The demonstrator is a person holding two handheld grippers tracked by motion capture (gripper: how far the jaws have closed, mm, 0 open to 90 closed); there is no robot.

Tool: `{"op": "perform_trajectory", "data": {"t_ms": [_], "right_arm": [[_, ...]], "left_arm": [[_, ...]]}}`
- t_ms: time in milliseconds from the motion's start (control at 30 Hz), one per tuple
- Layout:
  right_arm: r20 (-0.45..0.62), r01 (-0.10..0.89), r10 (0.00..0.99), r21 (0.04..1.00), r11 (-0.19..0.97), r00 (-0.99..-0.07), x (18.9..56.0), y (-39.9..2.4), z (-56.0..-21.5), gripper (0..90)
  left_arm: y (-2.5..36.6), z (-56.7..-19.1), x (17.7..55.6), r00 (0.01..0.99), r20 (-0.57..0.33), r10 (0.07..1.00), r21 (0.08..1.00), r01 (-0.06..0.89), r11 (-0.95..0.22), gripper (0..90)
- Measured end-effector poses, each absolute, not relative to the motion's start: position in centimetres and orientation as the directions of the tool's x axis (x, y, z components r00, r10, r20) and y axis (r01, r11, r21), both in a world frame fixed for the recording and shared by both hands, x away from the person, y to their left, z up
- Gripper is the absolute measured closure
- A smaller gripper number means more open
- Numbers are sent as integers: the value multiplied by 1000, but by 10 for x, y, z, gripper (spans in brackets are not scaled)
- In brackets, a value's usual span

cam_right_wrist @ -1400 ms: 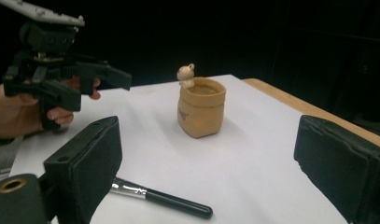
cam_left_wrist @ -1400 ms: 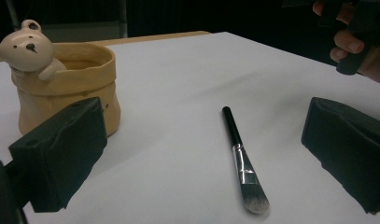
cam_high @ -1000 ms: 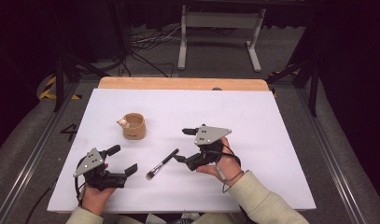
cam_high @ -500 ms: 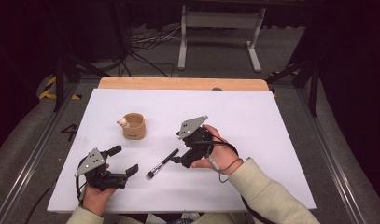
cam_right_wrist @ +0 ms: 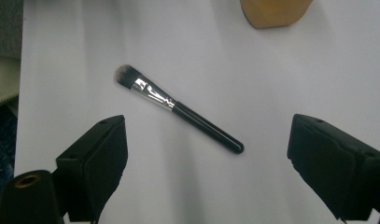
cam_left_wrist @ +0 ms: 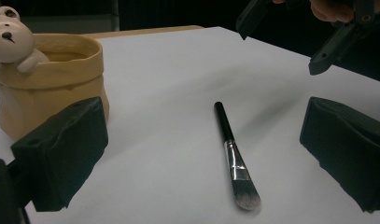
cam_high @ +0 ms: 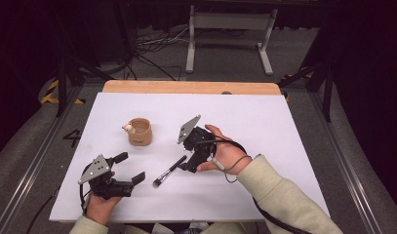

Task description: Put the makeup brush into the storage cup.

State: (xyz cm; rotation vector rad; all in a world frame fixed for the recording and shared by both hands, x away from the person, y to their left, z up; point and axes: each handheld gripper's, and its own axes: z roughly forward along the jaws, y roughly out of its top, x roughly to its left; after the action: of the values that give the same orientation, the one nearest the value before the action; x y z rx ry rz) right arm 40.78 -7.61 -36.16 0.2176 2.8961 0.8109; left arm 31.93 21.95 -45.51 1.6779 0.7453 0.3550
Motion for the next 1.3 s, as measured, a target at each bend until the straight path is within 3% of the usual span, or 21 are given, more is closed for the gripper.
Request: {"op": "perform_trajectory", "data": {"t_ms": [767,1300], "right_arm": [[-118,57,108,373,926,-987,426,-49,-365,122],[-51,49,67,294,955,-996,441,-38,-388,150]], "left_arm": [[224,-457,316,740,-171,650,951,297,-88,26],[220,-457,320,753,-172,635,949,299,-96,27]]}}
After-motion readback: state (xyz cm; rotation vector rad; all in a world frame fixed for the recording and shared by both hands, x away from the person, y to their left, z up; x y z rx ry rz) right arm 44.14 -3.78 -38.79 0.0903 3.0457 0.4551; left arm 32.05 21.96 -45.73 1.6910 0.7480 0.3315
